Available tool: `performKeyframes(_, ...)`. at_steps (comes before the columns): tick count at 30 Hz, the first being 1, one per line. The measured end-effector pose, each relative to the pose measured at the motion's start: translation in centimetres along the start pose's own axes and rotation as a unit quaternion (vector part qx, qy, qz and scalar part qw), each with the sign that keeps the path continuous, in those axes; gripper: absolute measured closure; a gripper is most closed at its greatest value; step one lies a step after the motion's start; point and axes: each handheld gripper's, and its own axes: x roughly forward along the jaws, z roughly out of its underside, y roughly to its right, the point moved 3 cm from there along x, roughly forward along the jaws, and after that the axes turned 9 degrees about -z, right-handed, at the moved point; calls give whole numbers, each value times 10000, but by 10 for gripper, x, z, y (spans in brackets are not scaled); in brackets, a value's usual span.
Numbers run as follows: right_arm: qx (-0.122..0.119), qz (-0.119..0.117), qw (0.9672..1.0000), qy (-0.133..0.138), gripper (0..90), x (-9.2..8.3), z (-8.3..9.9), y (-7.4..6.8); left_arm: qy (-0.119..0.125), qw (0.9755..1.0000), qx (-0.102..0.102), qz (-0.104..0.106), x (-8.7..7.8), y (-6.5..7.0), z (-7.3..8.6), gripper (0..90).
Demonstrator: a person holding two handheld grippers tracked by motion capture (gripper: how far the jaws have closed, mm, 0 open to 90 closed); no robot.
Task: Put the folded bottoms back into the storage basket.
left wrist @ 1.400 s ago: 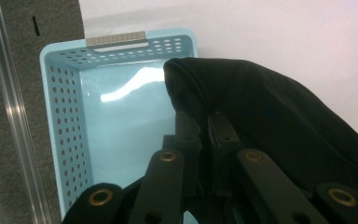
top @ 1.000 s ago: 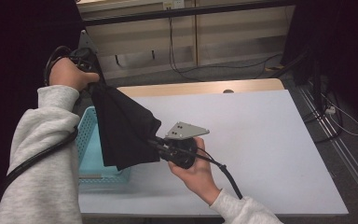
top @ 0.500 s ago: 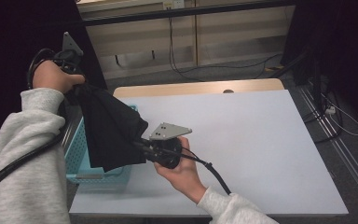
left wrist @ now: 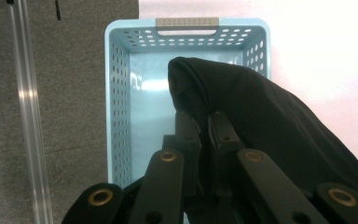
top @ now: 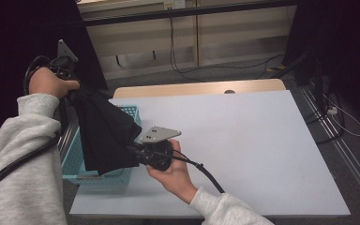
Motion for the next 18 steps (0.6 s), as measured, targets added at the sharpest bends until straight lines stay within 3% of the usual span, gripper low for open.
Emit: performKeyframes(18,-64,-86,9999,-86,832,17,2,-2,-49,9999,-134,-80,12,-16,4,849)
